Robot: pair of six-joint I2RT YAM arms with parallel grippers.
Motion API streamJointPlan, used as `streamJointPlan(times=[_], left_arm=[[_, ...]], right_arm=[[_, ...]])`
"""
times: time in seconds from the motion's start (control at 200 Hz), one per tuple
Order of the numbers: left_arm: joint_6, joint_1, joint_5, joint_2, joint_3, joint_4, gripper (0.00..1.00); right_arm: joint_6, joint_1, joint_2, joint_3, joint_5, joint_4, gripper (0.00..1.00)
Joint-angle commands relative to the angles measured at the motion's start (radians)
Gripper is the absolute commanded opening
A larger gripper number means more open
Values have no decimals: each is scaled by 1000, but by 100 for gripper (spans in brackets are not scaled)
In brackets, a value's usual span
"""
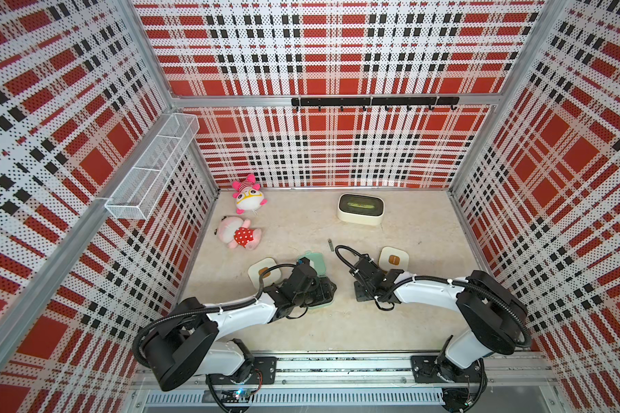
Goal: Organize nail clipper sets
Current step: Move the storage box to the center of the board, then pick up the nail clipper from the center of the board.
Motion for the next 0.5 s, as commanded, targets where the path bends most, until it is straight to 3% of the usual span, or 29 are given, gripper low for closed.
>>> streamJointPlan(times=[0.0,0.195,0.496], left_arm=[[27,58,14,-47,60,-42,80],[113,193,57,-88,64,-110,81],[133,256,89,-168,-64,-129,87]], right_arm=[[-3,5,14,32,13,-73,46],[-9,4,46,106,31,-123,56],[-30,-29,126,195,3,-149,47]])
